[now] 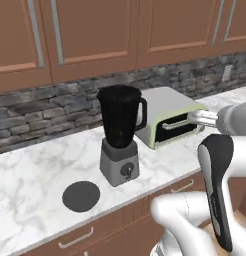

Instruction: Grab the garlic and lemon from the fridge, place them in the blender, close the lid, and turn on the blender to create a marinade.

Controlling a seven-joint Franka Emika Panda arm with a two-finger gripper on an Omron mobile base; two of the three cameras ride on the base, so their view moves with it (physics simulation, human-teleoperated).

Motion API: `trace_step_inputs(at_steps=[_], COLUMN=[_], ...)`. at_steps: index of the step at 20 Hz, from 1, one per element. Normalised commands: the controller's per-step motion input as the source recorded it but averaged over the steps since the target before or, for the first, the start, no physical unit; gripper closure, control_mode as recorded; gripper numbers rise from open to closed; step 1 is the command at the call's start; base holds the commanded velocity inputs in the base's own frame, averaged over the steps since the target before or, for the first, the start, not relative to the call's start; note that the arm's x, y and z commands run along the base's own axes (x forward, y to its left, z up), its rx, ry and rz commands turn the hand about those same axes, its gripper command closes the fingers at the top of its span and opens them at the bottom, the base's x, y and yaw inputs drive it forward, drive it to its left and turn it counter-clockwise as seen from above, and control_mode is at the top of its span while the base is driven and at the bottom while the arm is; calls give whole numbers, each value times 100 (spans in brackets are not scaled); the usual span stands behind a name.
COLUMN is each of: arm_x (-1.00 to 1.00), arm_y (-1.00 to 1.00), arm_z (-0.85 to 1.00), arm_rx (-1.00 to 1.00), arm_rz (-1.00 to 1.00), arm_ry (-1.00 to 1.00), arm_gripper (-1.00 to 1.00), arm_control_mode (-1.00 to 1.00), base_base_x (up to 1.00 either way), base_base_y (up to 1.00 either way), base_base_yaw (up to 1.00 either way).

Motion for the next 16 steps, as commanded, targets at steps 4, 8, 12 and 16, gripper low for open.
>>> trace_step_inputs(at_steps=[4,8,12,16], arm_x=[0,0,0,0], arm_y=[0,0,0,0], arm_z=[0,0,0,0], arm_rx=[0,0,0,0], arm_rz=[0,0,0,0], arm_ry=[0,0,0,0], arm_gripper=[-100,-100,-100,-100], arm_control_mode=[100,100,100,100], base_base_x=[0,0,0,0], base_base_y=[0,-26,-40,-65], base_base_yaw=[-94,-85,-82,-73])
